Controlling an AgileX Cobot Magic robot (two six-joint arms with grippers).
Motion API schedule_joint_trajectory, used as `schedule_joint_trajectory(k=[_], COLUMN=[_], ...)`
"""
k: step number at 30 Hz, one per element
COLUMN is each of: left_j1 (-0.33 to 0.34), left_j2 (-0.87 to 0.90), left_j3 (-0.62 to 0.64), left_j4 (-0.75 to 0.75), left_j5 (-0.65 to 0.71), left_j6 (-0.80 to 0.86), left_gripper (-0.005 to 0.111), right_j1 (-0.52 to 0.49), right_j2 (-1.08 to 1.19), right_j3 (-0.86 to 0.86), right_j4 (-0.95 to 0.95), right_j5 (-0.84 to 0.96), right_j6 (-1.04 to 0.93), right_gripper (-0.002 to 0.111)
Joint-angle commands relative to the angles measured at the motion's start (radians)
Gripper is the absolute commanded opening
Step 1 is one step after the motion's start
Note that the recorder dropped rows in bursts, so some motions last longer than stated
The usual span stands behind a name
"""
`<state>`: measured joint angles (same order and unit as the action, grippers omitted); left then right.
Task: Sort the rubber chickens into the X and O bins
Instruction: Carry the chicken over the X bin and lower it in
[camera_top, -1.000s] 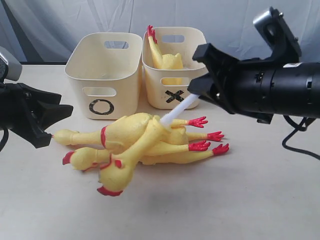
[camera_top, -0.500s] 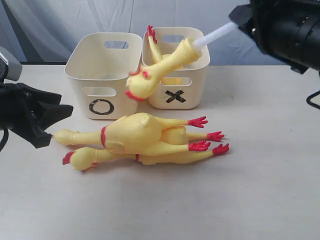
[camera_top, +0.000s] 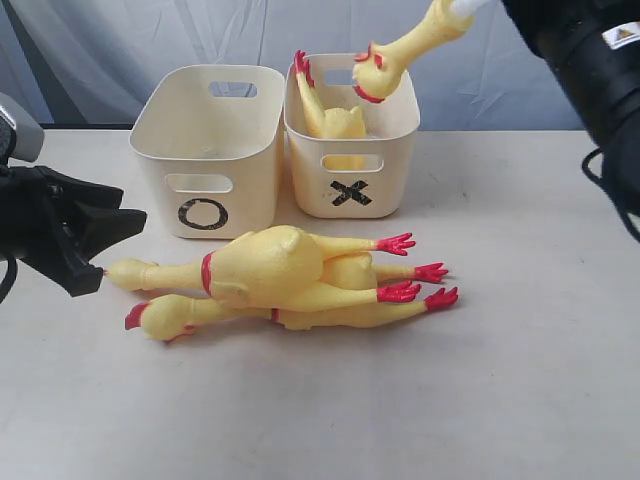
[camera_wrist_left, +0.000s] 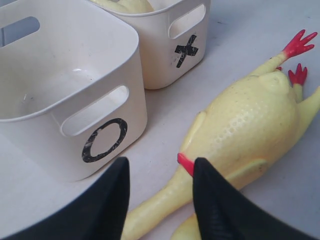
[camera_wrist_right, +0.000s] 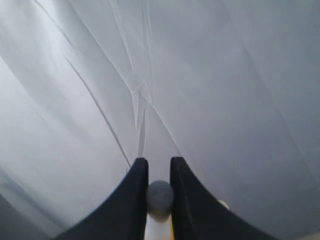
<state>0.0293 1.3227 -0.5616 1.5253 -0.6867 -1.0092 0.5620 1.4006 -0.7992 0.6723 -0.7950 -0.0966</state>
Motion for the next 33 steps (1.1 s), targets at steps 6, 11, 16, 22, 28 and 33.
schedule_joint_trajectory(k=[6,11,16,22,28,33], left_j1=[-0.003,-0.003,-0.003,-0.003,-0.003,-0.003], left_j2=[0.004,0.004,0.004,0.004,0.004,0.004], left_j3=[-0.004,-0.004,-0.004,-0.004,-0.004,-0.004], left_j4=[-0.007,-0.007,-0.005,0.001,0.001,0.001], left_j5=[-0.001,-0.001,-0.001,-0.001,-0.001,-0.001], left_j6=[-0.002,-0.002,-0.002,-0.002,-0.002,-0.002], left_gripper=[0.040,0.040,0.040,0.040,0.040,0.040], right_j1=[-0.002,-0.002,-0.002,-0.002,-0.003,-0.003], right_j2=[0.226,0.307,0.362,0.442,0.504,0.537], right_j3=[-0.132,-0.207,-0.265,-0.328,-0.377,-0.406], right_j4=[-0.152,-0.155,-0.173,-0.177,-0.168,-0.172], right_j5=[-0.114,-0.112,-0.110,-0.097,-0.074,-0.052], right_j6=[-0.056,-0.254,-0.342,-0.447,-0.480,-0.498], right_gripper=[-0.001,-0.001,-0.001,-0.001,-0.001,0.003])
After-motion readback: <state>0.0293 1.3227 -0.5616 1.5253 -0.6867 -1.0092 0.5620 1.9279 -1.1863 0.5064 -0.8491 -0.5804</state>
